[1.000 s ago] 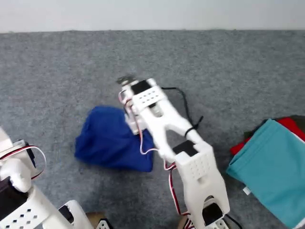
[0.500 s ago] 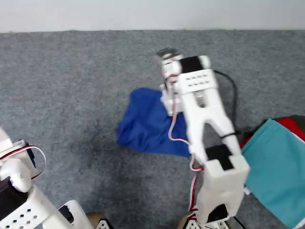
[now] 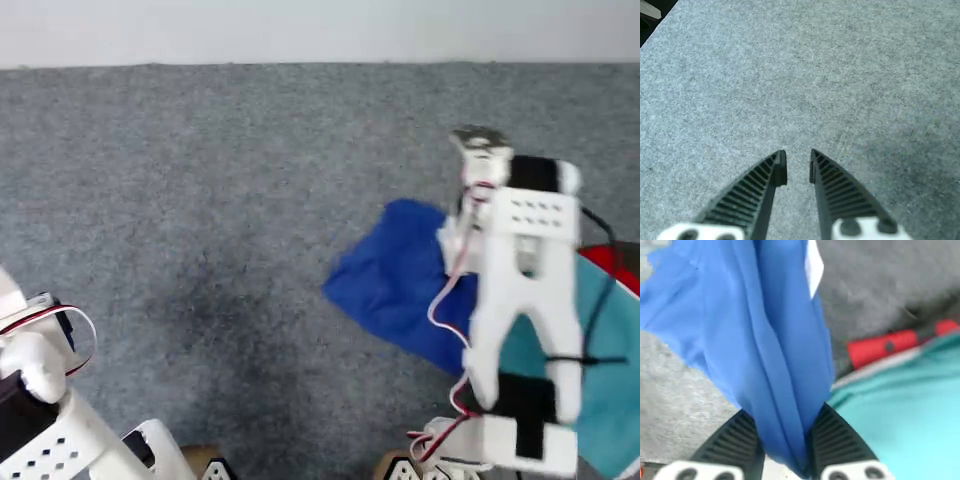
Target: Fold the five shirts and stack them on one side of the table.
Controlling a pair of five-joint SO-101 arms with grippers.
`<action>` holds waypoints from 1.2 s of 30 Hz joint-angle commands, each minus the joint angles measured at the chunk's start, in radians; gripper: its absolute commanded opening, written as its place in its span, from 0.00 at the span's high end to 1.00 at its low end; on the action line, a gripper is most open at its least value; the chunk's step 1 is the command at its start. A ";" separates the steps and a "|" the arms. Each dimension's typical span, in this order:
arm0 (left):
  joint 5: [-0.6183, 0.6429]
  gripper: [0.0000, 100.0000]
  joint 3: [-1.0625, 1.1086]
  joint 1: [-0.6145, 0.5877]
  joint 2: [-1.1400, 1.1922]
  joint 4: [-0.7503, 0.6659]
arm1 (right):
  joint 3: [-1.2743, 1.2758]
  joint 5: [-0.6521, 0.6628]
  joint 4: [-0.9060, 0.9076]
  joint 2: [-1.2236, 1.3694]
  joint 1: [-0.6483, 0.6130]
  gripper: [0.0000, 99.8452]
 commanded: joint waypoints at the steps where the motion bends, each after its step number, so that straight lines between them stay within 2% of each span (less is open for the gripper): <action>1: -0.009 0.91 0.001 0.000 -0.006 -0.017 | 0.060 0.044 0.045 -0.111 0.124 0.99; 9: -0.009 0.91 0.001 0.000 -0.006 -0.017 | 0.133 0.104 0.045 -0.200 0.412 0.99; 13: -0.009 0.91 0.001 0.000 -0.006 -0.017 | 0.132 0.169 0.044 -0.199 0.510 0.99; 26: -0.009 0.91 0.001 0.000 -0.006 -0.017 | -0.095 0.236 0.041 -0.196 0.704 0.99; 36: -0.009 0.91 0.001 0.000 -0.006 -0.017 | -0.098 0.305 0.041 -0.131 0.852 0.99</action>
